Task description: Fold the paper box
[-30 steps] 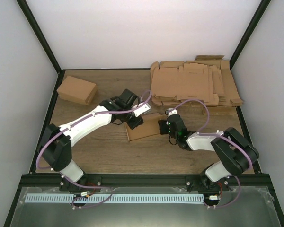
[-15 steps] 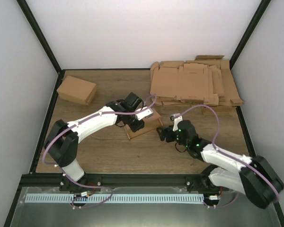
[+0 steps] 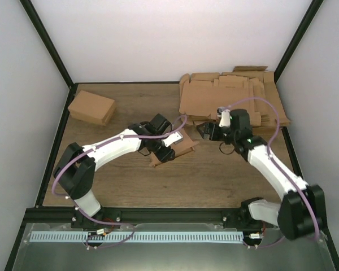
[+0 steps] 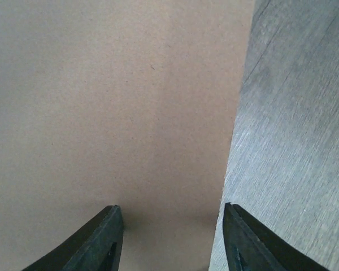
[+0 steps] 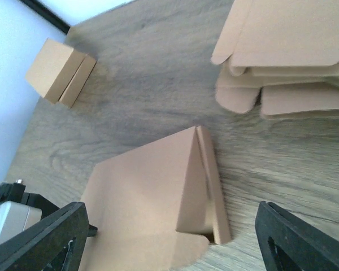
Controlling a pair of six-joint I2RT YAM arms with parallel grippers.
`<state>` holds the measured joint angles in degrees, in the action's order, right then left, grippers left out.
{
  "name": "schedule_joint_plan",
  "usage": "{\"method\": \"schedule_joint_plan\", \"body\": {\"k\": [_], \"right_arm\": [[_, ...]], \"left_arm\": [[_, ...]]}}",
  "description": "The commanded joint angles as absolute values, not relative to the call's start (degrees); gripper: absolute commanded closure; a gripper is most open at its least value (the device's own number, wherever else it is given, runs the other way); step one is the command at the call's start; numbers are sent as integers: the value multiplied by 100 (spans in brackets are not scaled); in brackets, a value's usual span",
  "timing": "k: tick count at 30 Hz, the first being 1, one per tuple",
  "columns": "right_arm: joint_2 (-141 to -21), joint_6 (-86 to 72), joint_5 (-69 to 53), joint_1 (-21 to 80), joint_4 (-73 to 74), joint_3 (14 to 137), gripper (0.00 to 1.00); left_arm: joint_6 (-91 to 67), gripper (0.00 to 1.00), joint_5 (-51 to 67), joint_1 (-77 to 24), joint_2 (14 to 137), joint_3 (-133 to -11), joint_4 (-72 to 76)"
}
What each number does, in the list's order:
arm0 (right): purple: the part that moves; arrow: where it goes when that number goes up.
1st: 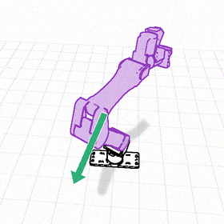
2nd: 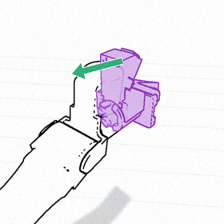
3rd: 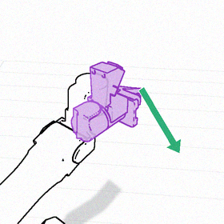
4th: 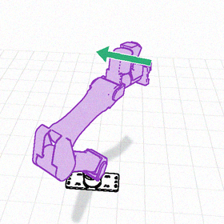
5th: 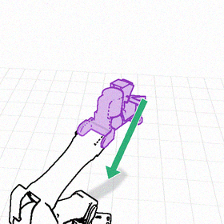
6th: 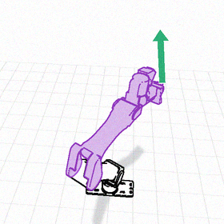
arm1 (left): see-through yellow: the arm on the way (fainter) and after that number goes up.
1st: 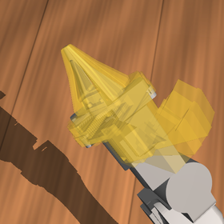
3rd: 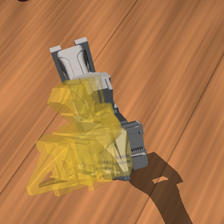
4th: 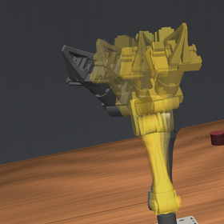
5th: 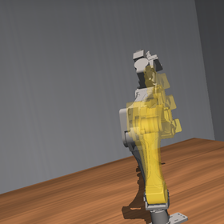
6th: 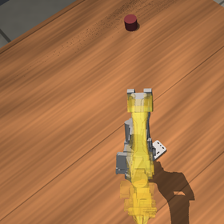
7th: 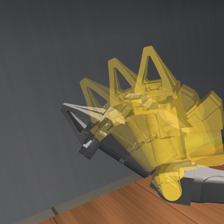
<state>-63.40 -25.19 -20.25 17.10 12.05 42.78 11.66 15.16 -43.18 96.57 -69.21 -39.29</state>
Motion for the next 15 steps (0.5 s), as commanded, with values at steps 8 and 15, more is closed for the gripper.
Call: {"method": "schedule_joint_plan", "body": {"k": [8,15], "right_arm": [[-9008,-1911,-4578,1599,1640,5662,32],[-9368,-1898,-4566,1703,1541,5674,36]], "left_arm": [[-339,28,2008,-4107,8960,-6749,-3216],[-2151,16,2580,-3054,7735,-5865,-2226]]}}
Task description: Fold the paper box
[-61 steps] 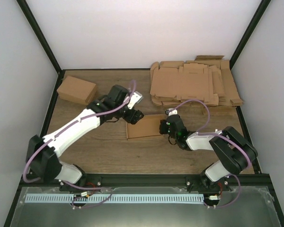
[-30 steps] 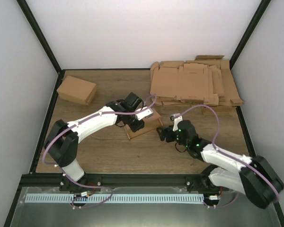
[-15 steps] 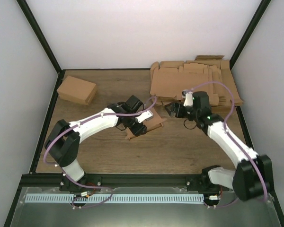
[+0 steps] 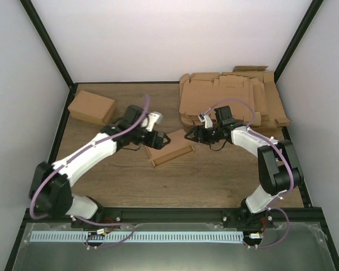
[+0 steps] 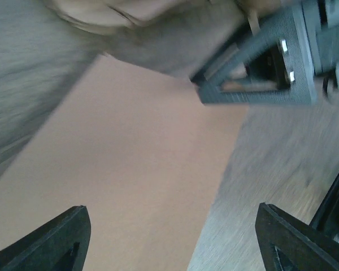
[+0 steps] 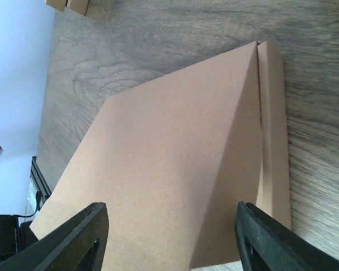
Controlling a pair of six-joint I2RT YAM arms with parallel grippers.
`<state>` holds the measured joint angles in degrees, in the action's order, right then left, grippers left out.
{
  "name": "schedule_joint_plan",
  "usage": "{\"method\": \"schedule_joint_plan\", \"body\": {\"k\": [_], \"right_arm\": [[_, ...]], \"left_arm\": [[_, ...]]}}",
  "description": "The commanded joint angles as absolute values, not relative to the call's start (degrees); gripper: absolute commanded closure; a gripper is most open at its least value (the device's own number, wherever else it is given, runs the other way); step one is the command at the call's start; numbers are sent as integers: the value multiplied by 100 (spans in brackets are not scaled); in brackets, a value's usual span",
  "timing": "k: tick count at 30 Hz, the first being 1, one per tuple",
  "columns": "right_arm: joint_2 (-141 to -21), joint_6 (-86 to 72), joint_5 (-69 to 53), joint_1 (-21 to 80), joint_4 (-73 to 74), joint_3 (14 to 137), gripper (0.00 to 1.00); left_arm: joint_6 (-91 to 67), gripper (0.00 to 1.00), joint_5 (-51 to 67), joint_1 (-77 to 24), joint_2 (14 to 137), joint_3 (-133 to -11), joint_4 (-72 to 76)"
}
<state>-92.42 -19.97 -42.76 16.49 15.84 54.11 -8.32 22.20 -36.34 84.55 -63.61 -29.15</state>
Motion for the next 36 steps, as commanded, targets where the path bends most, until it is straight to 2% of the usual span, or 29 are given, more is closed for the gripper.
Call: {"method": "schedule_joint_plan", "body": {"k": [1,2,4,11,16,23,36], "right_arm": [[-9391,-1893,-4570,1722,1528,5659,37],[-9413,-1891,-4558,1742,1511,5656,38],[-9457,-1894,-4525,1770,1486,5651,38],[-9672,-1878,-4473,1864,1441,5719,41],[-9711,-1865,-4422,1965,1429,5730,45],[-9760,-1902,-4425,2080,1396,5710,52],[-9790,-2032,-4500,2208,1177,5396,60]], "left_arm": [[-2474,12,2490,-2882,7553,-5704,-2198],[-2770,9,2391,-2730,7391,-5521,-2197],[-3205,11,2507,-2540,7202,-5149,-2070],[-4522,32,2662,-2481,6834,-3747,-945],[-4820,40,2690,-2479,6782,-3400,-488],[-4924,57,2994,-2486,7144,-3275,-53],[-5161,67,3122,-2487,7461,-2827,598]]}}
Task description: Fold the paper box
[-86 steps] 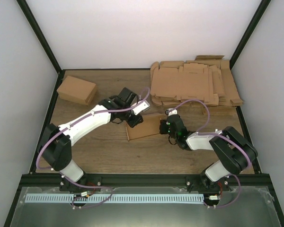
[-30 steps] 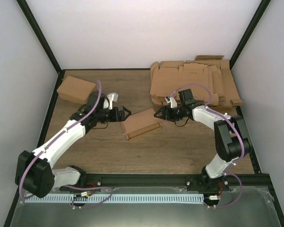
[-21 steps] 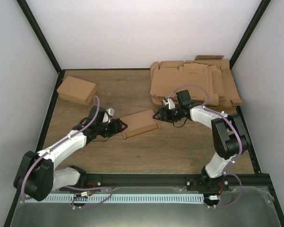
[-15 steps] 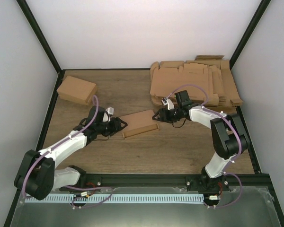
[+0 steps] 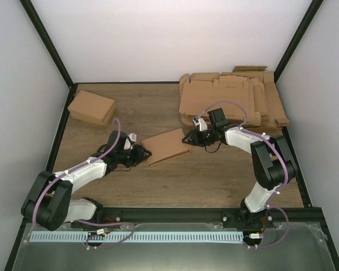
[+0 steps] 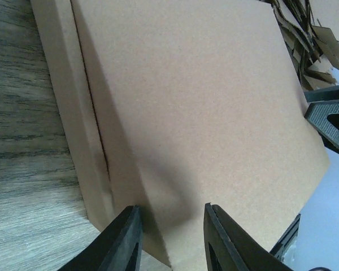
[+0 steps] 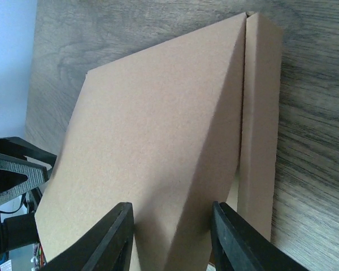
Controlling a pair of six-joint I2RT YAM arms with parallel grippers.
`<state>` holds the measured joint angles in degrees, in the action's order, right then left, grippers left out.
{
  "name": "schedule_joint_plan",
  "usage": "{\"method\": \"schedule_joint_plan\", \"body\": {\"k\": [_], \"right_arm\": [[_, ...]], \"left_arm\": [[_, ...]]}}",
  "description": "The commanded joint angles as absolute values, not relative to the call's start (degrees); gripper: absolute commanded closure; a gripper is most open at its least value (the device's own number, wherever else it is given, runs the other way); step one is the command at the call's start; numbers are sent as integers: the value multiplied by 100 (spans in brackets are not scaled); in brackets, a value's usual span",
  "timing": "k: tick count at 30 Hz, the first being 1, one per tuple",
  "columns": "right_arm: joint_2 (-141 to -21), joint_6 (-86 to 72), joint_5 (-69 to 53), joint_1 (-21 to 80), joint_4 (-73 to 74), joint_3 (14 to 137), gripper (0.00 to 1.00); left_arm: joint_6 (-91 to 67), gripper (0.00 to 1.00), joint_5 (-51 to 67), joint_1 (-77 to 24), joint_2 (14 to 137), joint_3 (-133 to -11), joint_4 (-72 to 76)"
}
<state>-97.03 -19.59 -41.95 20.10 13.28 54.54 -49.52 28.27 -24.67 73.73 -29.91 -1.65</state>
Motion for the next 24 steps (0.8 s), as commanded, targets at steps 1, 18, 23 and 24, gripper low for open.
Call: {"method": "schedule_joint_plan", "body": {"k": [1,18,23,24], "right_arm": [[-9789,-2037,-4488,2206,1151,5344,60],[-9633,-1711,-3682,2274,1283,4945,62],[-9227,-1537,-3218,2267,1640,5148,48],[-9161,-1507,-3163,2263,1715,5173,45]], "left_arm": [[-5207,68,3125,-2481,7466,-2792,680],[-4259,74,2544,-2487,7551,-3356,-588],[-3867,65,2070,-2486,7360,-3716,-1286],[-3801,61,2049,-2485,7352,-3751,-1347]]}}
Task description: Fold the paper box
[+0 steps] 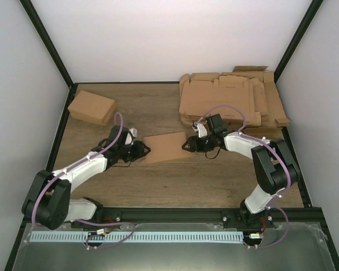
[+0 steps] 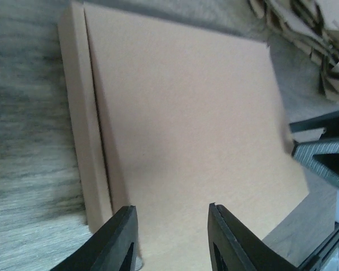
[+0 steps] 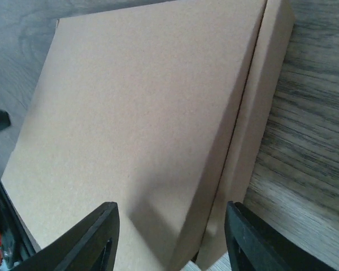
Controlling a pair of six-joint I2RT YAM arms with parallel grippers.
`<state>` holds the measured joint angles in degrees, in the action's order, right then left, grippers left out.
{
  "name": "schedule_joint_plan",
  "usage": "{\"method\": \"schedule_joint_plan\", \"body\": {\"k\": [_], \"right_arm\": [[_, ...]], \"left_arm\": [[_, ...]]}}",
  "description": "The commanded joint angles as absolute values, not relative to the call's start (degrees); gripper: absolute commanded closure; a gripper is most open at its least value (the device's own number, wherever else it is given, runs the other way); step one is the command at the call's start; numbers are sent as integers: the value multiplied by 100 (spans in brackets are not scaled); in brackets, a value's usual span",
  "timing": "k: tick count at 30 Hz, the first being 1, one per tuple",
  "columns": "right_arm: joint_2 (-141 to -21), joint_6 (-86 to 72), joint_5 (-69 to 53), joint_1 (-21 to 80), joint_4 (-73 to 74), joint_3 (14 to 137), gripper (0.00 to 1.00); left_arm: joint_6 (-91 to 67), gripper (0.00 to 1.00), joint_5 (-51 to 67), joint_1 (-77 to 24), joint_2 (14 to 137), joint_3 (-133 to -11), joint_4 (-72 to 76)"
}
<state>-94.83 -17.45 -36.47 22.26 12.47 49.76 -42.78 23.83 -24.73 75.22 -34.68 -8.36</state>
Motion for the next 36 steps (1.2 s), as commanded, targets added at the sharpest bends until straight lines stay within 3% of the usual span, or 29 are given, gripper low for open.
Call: {"method": "schedule_joint_plan", "body": {"k": [1,4,8,14,19,22,32,36], "right_arm": [[-9132,-1484,-3124,2263,1738,5198,44],[-9135,-1474,-3066,2267,1773,5232,42],[-9128,-1581,-3099,2265,1550,5074,43],[-9481,-1709,-3613,2221,1098,4755,51],[-9669,-1822,-3737,2221,745,4492,60],[-9748,-1792,-3650,2220,669,4387,62],[-9681,-1658,-3453,2215,739,4373,68],[-9550,-1578,-3184,2219,896,4421,67]], "left_arm": [[-3772,58,2041,-2486,7348,-3768,-1381],[-3700,53,1974,-2487,7356,-3796,-1434],[-3590,60,1939,-2471,7492,-3855,-1506],[-3533,59,2223,-2459,7812,-3705,-1186],[-3473,81,2361,-2455,8234,-3477,-819],[-3466,89,2318,-2460,8299,-3384,-699],[-3171,94,1968,-2448,8563,-3454,-1004],[-3041,88,1664,-2452,8515,-3626,-1399]]}}
